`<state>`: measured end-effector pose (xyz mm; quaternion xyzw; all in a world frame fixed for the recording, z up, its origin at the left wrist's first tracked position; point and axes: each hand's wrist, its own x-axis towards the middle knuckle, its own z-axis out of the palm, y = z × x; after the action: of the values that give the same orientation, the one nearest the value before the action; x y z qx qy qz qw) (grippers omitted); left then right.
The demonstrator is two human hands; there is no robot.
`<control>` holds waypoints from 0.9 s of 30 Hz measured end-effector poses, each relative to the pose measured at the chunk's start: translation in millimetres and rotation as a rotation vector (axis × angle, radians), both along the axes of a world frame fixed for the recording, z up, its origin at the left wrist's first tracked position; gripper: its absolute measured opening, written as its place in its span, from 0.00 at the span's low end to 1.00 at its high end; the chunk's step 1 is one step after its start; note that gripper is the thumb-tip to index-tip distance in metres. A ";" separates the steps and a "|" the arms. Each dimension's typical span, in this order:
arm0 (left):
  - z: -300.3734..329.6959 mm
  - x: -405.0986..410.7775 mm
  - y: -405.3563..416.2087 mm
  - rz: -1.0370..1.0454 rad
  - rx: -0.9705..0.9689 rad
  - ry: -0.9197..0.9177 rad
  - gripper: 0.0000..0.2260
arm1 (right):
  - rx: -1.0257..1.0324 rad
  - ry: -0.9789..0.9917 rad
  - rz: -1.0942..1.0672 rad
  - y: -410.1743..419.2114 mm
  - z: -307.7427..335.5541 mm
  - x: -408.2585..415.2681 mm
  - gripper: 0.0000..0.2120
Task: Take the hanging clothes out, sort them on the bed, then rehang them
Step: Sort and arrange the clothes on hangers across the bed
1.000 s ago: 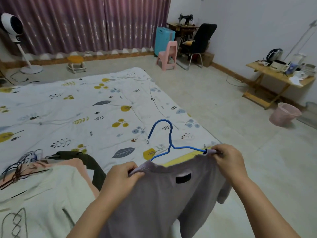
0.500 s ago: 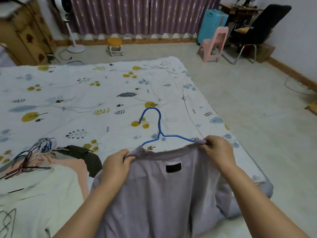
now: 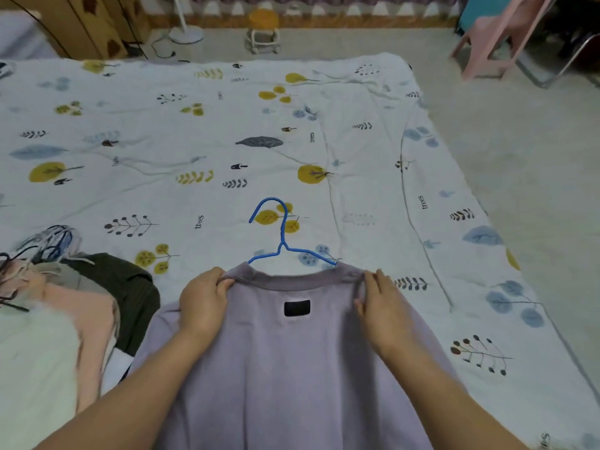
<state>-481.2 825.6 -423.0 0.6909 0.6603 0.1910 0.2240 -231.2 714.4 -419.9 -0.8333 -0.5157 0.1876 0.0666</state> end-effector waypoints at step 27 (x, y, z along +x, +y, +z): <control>-82.5 0.5 -10.0 -0.419 -0.499 0.706 0.23 | -0.419 -0.090 0.100 22.6 -93.5 -11.0 0.22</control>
<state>-480.7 815.7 -505.5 0.7571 0.5680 -0.2686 0.1788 -242.1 737.0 -513.4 -0.8099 -0.5086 0.2564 -0.1404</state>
